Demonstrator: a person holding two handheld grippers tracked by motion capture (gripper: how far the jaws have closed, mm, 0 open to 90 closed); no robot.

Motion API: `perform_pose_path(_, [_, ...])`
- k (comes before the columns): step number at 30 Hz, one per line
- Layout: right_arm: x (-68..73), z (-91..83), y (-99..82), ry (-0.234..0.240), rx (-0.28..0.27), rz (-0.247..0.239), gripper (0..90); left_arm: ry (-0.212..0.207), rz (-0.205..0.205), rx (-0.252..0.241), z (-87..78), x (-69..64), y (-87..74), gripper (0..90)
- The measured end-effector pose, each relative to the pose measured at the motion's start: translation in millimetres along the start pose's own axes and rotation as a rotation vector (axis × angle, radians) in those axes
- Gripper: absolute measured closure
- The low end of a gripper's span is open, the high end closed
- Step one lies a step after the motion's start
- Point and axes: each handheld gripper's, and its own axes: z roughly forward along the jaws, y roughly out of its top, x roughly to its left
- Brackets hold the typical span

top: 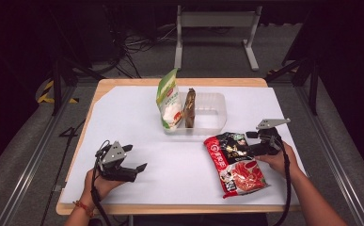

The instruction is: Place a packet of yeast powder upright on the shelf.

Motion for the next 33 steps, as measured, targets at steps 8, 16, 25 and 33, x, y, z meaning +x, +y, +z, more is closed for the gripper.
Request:
perform_pose_path(8, [-3.7, 13.1, 2.1, -0.008, 0.036, 0.004, 21.8, -0.002, 0.021, 0.02, 6.2, -4.1, 1.0, 13.6])
perform_pose_path(16, [-10.1, 20.3, 4.4, -0.012, 0.051, 0.028, 20.3, 0.013, 0.052, 0.039, 9.9, -7.1, 2.0, 12.9])
perform_pose_path(25, [-11.5, 28.8, 13.2, -0.002, 0.058, 0.029, 21.3, 0.013, 0.053, 0.042, 11.8, -6.3, 1.1, 12.9])
perform_pose_path(33, [-11.2, 35.8, 14.3, 0.02, 0.074, 0.04, 20.5, 0.018, 0.06, 0.051, 12.5, -6.3, 0.7, 13.0])
